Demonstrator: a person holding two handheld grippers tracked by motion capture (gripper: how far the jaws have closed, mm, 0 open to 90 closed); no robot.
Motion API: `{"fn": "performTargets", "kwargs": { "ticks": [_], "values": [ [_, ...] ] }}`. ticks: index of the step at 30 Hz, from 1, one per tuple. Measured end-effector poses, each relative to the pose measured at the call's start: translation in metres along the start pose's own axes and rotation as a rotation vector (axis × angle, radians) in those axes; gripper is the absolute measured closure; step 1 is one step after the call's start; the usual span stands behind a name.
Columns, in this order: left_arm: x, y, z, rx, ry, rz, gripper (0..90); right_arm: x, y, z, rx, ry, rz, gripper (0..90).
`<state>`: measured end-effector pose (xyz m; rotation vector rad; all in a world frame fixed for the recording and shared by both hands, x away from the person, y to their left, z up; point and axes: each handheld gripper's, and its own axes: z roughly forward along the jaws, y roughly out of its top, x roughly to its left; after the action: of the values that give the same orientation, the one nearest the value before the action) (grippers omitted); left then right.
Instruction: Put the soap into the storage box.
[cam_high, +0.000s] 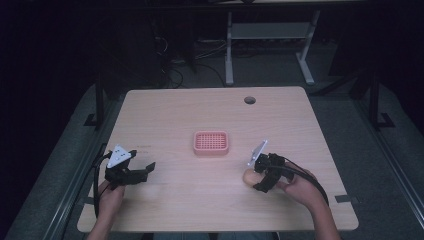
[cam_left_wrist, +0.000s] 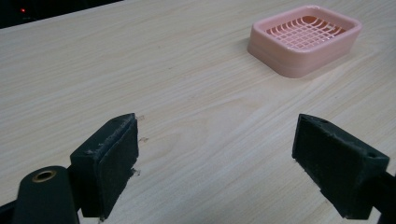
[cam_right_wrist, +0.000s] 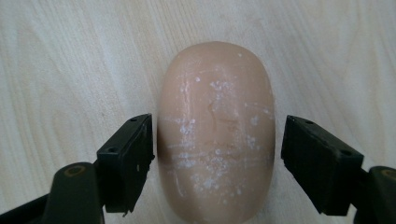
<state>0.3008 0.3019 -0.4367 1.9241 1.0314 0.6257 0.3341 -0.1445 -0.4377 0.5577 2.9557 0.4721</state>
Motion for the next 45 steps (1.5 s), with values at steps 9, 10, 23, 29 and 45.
{"fn": "performTargets", "kwargs": {
  "ticks": [9, 10, 23, 29, 45],
  "values": [
    [0.001, 0.0, 0.0, -0.005, 0.001, -0.003, 14.1, -0.004, 0.005, 0.006, 0.034, 0.025, -0.003, 29.0],
    [0.001, 0.0, 0.0, -0.005, 0.001, -0.003, 14.2, -0.004, 0.005, 0.007, 0.036, 0.03, -0.001, 29.2],
    [0.001, 0.0, 0.0, -0.007, 0.0, -0.004, 14.2, -0.005, 0.006, 0.01, 0.042, 0.05, 0.006, 31.7],
    [0.001, 0.0, 0.0, -0.012, 0.001, -0.011, 14.2, -0.005, 0.007, 0.01, 0.043, 0.061, -0.007, 31.9],
    [0.002, 0.0, -0.001, -0.016, 0.003, -0.021, 14.2, -0.014, 0.024, -0.009, 0.008, 0.067, -0.057, 31.9]
  ]
}}
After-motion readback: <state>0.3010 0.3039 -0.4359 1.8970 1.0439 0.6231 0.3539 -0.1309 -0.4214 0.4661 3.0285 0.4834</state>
